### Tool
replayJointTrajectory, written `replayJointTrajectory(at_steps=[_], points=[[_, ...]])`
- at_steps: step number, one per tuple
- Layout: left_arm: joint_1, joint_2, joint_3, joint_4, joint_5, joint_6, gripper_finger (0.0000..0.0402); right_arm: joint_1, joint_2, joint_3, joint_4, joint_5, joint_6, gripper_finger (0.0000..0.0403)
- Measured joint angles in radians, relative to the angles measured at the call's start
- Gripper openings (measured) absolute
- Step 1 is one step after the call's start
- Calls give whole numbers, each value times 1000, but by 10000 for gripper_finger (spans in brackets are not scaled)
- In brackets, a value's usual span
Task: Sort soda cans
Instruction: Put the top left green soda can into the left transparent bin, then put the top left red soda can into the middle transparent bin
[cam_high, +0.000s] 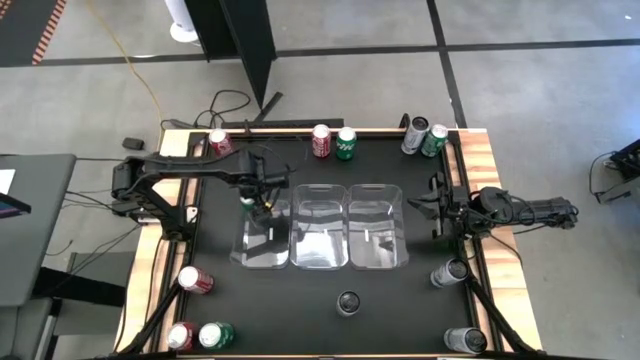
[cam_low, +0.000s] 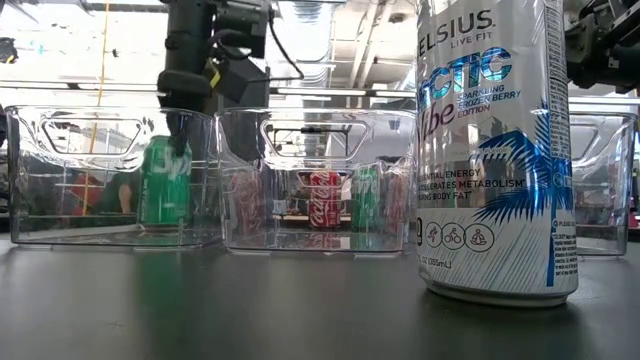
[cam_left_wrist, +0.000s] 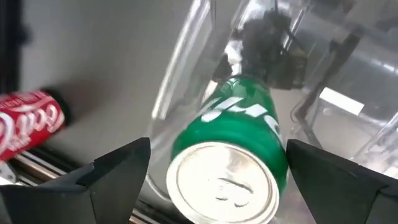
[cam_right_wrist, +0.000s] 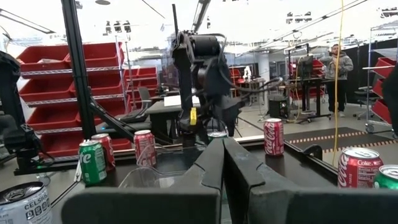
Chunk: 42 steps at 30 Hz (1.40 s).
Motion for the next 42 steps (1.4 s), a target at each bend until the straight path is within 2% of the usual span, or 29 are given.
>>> replayJointTrajectory(at_steps=[14,21,26,33,42], points=[[0,-3,131,-63,-7,39,371,0,0,0,-8,0,0,29],[36,-42,173,-67,-73,48,371,0,0,0,-8,0,3,29],[170,-107,173,-65,-120,-42,371,1,0,0,-8,0,7,29],[445,-141,173,-16,-171,-140,371,1,0,0,-7,0,8,29],[753,-139,173,55,-140,-143,371,1,0,0,-8,0,10,29]])
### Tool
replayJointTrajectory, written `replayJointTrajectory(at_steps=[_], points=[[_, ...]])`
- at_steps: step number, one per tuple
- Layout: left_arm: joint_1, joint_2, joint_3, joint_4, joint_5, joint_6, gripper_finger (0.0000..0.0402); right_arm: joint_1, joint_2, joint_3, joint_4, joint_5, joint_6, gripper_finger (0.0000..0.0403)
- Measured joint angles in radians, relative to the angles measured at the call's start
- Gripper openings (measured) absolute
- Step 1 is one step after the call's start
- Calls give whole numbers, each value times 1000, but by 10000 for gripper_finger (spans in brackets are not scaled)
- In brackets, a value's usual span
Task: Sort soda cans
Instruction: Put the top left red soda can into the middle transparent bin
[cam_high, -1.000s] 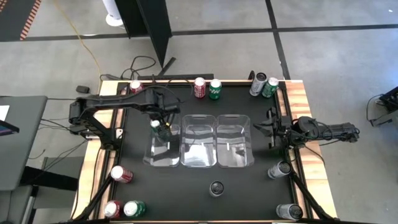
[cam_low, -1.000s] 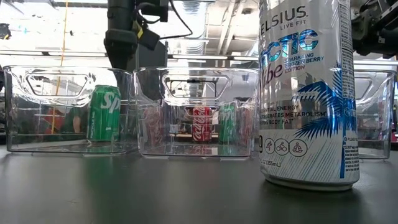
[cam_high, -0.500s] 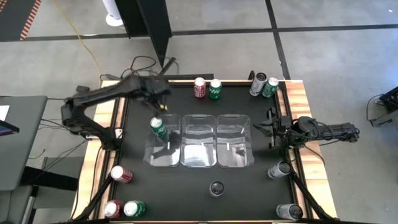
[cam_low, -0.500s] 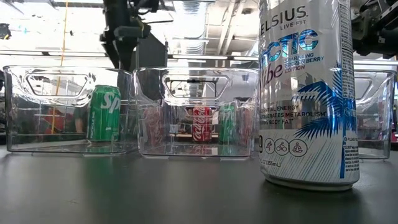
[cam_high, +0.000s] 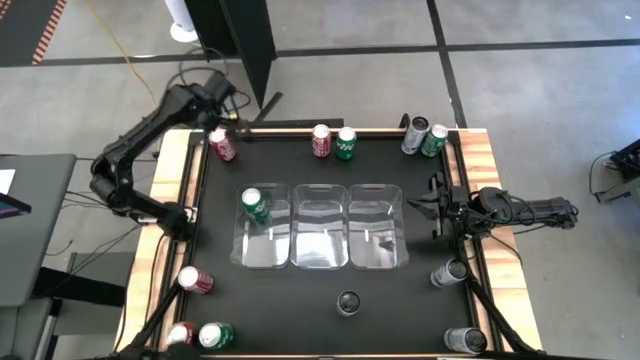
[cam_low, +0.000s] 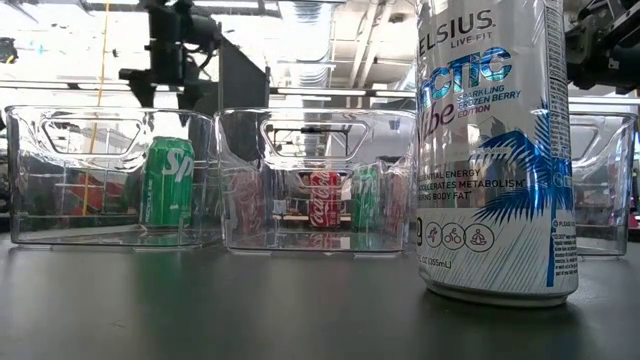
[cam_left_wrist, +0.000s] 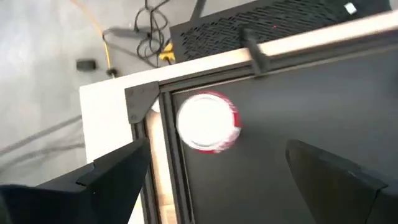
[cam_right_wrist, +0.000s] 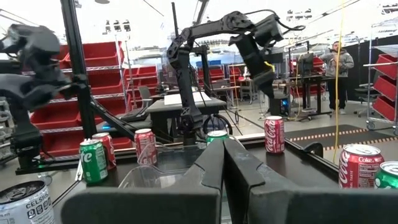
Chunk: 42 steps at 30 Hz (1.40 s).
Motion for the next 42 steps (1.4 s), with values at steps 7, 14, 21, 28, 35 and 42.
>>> replayJointTrajectory(at_steps=[7,14,21,28,35,42], points=[[86,46,5,27,124,-11,390,0,1,0,-4,0,-2,29],[96,184,4,7,126,-21,399,3,1,0,-6,0,-7,29],[119,240,-2,-18,99,-19,399,29,1,0,-6,0,-3,29],[119,248,-14,-1,96,-14,399,49,1,0,-6,0,-2,29],[126,274,-15,8,107,-14,399,48,1,0,-6,0,9,29],[128,334,-15,23,117,-5,399,48,1,0,-6,0,16,29]])
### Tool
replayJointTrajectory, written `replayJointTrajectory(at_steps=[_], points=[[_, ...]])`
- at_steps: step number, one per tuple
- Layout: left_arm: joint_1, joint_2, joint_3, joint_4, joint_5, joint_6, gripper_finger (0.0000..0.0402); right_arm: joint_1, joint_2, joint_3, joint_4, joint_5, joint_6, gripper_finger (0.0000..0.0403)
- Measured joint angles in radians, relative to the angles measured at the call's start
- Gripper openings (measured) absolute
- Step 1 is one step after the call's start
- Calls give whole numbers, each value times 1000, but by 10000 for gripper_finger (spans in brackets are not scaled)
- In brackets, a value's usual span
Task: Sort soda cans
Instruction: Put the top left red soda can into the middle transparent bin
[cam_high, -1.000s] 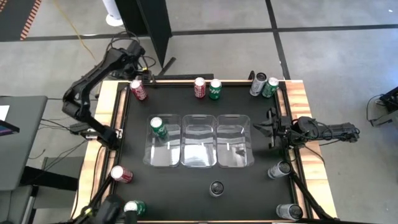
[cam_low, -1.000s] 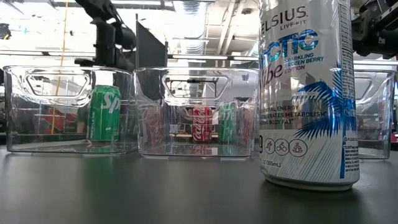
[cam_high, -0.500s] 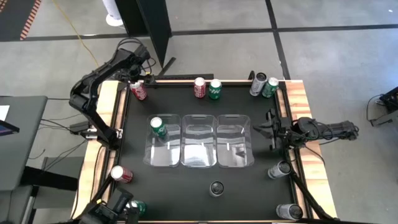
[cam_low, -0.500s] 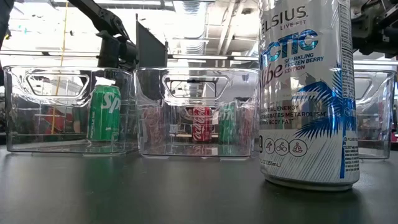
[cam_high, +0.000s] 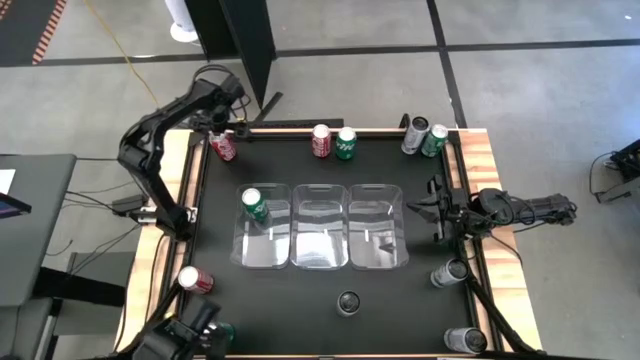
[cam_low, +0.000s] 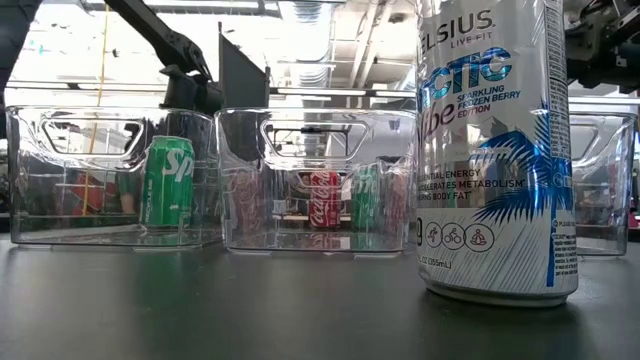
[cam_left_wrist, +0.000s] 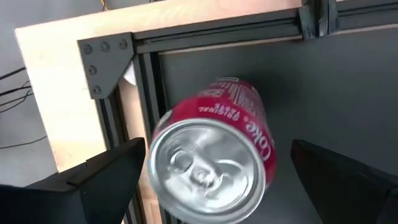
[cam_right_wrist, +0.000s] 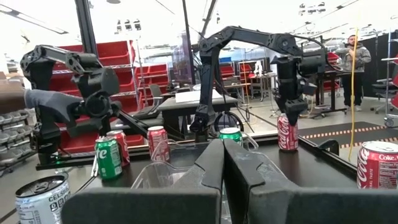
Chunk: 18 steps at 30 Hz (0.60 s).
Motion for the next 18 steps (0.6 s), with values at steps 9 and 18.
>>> replayJointTrajectory(at_steps=[9,18], points=[[11,44,-48,21,25,23,398,0,0,0,0,0,0,29],[17,42,-83,57,49,45,353,0,0,0,0,0,0,29]])
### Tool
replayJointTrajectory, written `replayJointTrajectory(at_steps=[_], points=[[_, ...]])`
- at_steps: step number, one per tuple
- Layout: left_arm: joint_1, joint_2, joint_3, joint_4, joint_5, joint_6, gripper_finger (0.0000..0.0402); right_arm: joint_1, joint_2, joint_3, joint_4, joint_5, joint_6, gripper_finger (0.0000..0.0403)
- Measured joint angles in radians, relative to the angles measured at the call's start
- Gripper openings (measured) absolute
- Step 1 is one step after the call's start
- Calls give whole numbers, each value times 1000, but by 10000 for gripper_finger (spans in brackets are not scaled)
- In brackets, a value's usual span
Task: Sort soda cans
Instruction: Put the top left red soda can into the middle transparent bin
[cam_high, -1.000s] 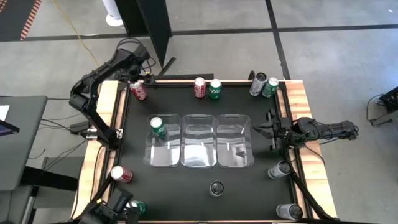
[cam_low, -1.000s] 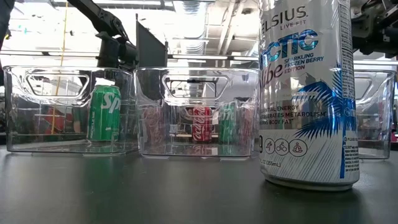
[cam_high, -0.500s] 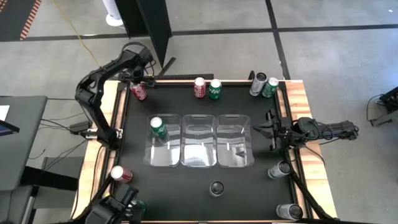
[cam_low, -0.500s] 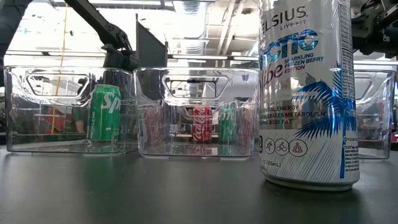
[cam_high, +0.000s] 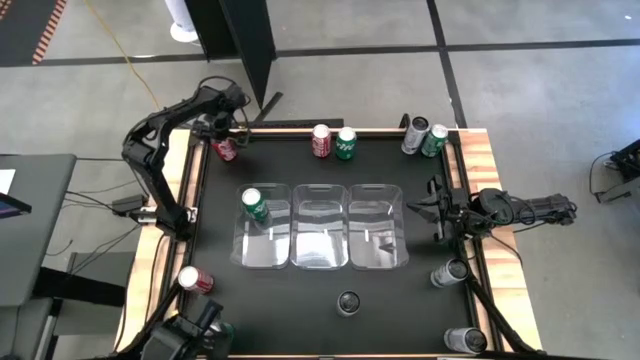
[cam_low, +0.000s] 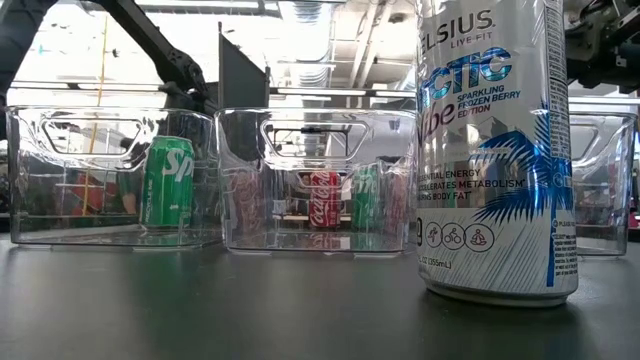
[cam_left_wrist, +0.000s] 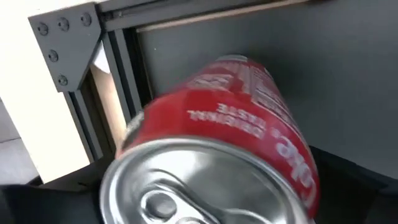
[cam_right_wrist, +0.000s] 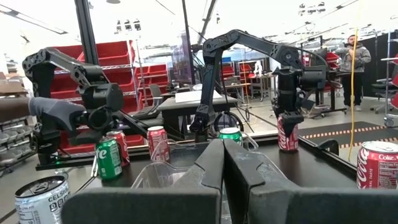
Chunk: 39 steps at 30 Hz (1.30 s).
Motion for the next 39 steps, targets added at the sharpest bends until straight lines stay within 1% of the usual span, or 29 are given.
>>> replayJointTrajectory(at_steps=[4,5,15,21,29,39], points=[[0,-2,1,12,7,10,309,0,0,0,0,0,0,29],[0,-2,2,14,7,13,304,0,0,0,0,0,0,29],[0,-2,2,15,16,57,304,0,0,0,0,0,0,29],[0,-3,2,7,28,128,304,0,0,0,0,0,0,29],[-5,-29,-1,6,122,238,304,-2,0,0,0,0,-1,29],[-72,-30,-1,-14,123,324,304,-4,0,0,0,1,-2,29]])
